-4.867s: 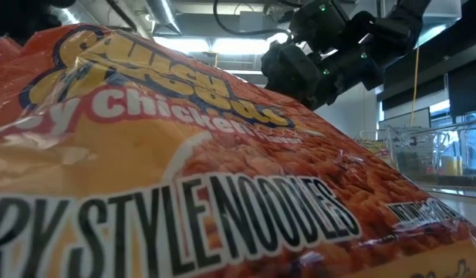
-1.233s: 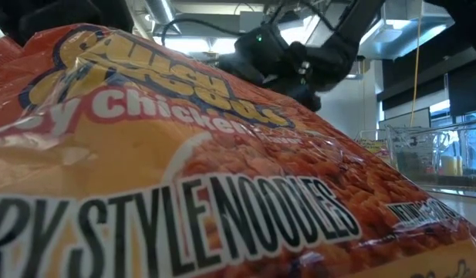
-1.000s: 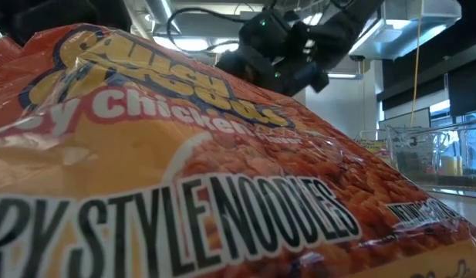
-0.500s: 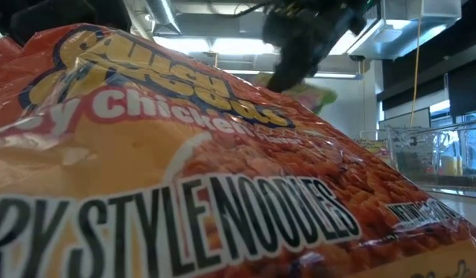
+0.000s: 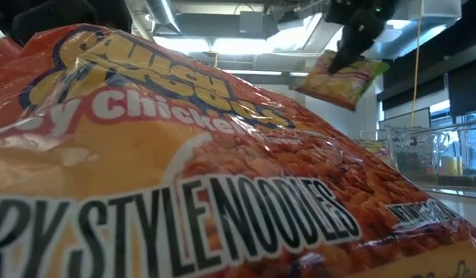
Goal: Sort Maruchan noodles
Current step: Put the green noodle pack into the top right transparent bin
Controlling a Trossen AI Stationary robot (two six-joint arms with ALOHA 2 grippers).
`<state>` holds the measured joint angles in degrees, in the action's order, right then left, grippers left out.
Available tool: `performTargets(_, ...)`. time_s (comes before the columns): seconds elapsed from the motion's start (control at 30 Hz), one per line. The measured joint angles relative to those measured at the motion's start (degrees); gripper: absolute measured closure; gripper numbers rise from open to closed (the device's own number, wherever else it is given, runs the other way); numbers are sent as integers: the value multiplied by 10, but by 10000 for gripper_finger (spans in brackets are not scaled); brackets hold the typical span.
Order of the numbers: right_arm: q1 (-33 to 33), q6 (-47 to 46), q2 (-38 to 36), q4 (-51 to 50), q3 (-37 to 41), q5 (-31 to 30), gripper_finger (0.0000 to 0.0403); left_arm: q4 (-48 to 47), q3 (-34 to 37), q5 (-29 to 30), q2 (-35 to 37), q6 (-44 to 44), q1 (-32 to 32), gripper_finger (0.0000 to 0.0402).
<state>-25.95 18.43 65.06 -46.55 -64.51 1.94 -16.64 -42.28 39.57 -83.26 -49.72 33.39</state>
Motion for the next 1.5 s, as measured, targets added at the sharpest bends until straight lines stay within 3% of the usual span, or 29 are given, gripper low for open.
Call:
performTargets(0.17,-81,107,-13,-73,0,-1,345,0,0,2,0,4,-1,129)
performTargets(0.3,-142,142,6,-95,0,-20,345,0,0,2,0,4,-8,129)
performTargets(0.5,-184,238,45,-96,28,-68,345,0,0,-1,0,4,-17,129)
performTargets(0.7,-187,299,84,-61,87,-118,345,0,0,-2,0,8,-17,129)
performTargets(1.23,-187,314,154,53,164,-108,343,0,0,-2,0,9,-17,129)
performTargets(1.5,-187,297,163,62,167,-114,266,0,0,-2,0,9,-16,129)
